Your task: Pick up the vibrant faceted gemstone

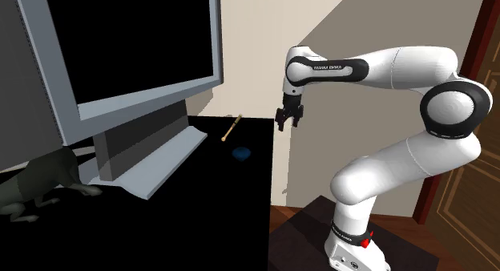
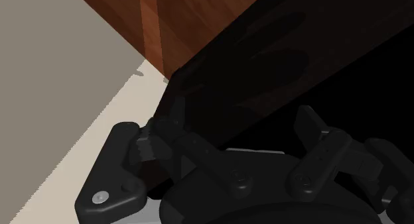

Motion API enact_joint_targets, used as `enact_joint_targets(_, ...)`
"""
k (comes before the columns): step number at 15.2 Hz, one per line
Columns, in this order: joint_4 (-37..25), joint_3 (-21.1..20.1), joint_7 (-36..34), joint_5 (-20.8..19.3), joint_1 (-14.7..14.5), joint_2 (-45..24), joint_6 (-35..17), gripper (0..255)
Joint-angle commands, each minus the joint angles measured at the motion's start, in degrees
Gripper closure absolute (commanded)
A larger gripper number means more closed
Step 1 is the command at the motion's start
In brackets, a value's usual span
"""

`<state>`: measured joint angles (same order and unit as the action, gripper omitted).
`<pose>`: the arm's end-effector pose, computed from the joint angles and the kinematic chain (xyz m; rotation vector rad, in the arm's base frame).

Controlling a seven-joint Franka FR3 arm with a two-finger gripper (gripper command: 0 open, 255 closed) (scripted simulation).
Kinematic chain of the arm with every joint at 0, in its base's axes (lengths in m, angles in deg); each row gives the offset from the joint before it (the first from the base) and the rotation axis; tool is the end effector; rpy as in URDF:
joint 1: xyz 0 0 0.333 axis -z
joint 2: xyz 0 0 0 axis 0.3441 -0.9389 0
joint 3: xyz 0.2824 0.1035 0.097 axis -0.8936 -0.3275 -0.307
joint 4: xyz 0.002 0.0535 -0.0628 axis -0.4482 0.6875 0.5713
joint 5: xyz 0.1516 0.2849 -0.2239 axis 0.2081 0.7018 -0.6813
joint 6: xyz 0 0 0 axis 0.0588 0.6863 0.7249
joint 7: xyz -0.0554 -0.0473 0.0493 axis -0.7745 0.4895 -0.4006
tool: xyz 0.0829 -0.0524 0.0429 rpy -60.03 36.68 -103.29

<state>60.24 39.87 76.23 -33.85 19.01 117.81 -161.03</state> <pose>0.3166 -0.0195 0.5790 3.1208 -0.0799 0.1490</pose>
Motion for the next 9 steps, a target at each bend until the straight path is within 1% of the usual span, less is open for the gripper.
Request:
enact_joint_targets(1, 0.0, 0.0, 0.0, 0.0, 0.0, 0.0, 0.0, 0)
enact_joint_targets(5, 0.12, -5.49, -7.48, 3.75, -1.28, 1.27, 2.21, 0)
enact_joint_targets(9, -1.06, -10.98, -15.02, 7.72, -2.53, 1.06, 3.94, 0)
